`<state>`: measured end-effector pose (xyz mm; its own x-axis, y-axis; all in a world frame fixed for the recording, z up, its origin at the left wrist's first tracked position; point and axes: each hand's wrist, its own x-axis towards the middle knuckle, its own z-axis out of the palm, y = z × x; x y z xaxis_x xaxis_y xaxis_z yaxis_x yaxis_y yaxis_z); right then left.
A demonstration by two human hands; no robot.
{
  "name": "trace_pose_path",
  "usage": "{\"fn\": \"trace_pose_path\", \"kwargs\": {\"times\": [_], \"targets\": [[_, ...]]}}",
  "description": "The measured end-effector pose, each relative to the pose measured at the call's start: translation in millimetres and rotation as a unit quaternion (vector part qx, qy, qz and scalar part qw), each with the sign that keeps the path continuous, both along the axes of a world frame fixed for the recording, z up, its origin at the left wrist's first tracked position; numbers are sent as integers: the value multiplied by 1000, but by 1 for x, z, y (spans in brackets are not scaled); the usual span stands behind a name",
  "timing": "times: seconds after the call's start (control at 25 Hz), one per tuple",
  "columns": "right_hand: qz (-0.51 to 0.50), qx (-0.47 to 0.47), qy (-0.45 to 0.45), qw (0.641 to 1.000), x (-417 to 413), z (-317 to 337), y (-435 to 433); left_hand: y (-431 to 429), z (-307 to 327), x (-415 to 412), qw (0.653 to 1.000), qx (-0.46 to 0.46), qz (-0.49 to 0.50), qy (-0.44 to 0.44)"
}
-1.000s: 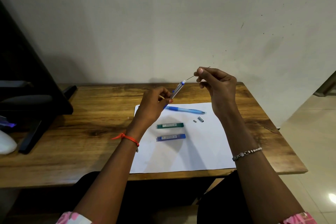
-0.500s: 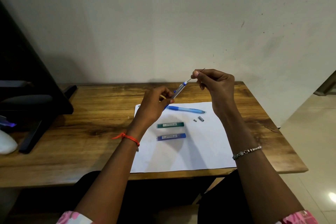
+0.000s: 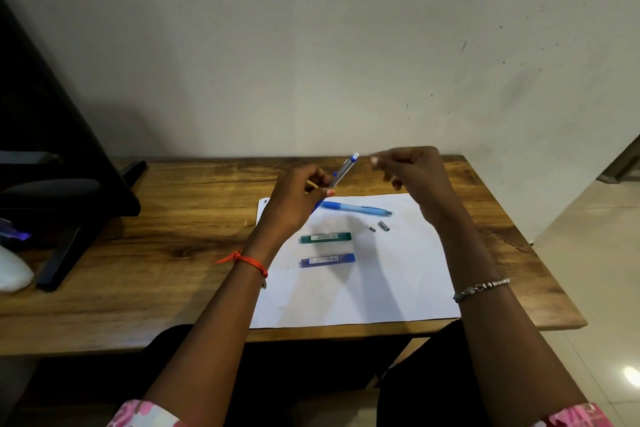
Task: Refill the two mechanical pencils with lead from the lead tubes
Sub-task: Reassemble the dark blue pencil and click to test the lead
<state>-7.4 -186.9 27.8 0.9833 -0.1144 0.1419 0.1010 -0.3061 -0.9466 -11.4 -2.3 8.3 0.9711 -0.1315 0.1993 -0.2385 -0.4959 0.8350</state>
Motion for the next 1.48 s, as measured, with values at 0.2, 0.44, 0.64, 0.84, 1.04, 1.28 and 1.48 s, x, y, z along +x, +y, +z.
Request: {"fn": "trace_pose_path", "kwargs": {"times": [0.2, 0.44, 0.64, 0.84, 1.04, 1.28, 1.48], "targets": [[53, -314, 160, 934, 3, -19, -2, 1, -3, 1, 1000, 1, 2, 2], [62, -400, 200, 892, 8, -36, 12, 1, -6, 1, 1000, 7, 5, 1], [70, -331, 144, 930, 2, -21, 15, 1, -5, 1, 1000, 12, 6, -1], [54, 95, -17, 994, -5, 0, 11, 0, -5, 1, 1000, 16, 4, 2], [47, 179, -75, 980, -3, 1, 17, 0, -4, 2, 1000, 15, 0, 2], [42, 139, -83, 986, -2, -3, 16, -1, -5, 2, 1000, 13, -2, 9], [53, 133, -93, 985, -2, -3, 17, 0, -4, 1, 1000, 16, -3, 11]]}}
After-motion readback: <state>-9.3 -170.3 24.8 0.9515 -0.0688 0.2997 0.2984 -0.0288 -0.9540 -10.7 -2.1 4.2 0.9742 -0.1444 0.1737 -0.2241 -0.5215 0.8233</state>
